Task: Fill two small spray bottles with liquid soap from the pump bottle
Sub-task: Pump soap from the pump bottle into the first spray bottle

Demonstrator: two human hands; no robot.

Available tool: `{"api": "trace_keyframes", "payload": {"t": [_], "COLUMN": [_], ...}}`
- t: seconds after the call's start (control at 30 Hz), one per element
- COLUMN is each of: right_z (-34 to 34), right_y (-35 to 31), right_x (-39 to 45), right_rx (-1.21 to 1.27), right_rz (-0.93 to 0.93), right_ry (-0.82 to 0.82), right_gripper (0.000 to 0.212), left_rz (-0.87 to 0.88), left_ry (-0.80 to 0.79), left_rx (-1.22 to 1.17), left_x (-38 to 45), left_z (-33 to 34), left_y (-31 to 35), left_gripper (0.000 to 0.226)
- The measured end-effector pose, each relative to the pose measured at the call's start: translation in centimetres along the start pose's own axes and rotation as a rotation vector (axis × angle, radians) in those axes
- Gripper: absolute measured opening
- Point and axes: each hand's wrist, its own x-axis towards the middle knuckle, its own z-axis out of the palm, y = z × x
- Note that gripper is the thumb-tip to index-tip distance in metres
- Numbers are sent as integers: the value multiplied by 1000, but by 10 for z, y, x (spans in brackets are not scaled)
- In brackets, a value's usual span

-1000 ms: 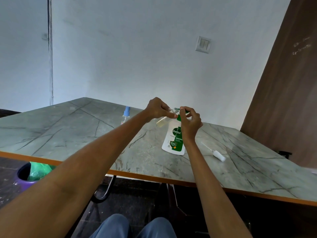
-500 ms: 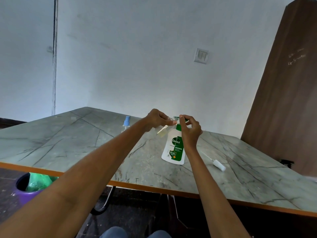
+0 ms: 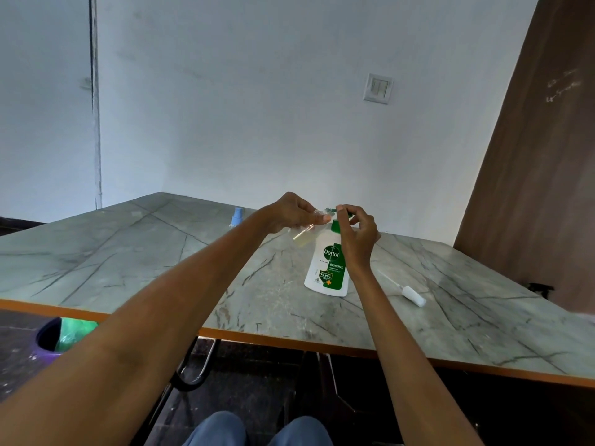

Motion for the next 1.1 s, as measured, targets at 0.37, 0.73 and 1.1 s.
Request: {"api": "trace_keyframes", "payload": {"t": [0.37, 0.73, 1.1], "right_z": [-4, 6, 5], "right_y": [-2, -68, -68], "right_x": [6, 73, 71], "right_rx": [-64, -387, -514], "right_rz": [-32, 505, 668], "right_ry": [-35, -710, -859], "right_gripper": [15, 44, 30], "left_rz": [62, 104, 131], "left_ry": [21, 13, -4], "left_rx": [63, 81, 75], "left_x": [3, 4, 7], "left_z": [-2, -6, -9], "left_y": [6, 12, 10], "left_gripper": [40, 36, 36]}}
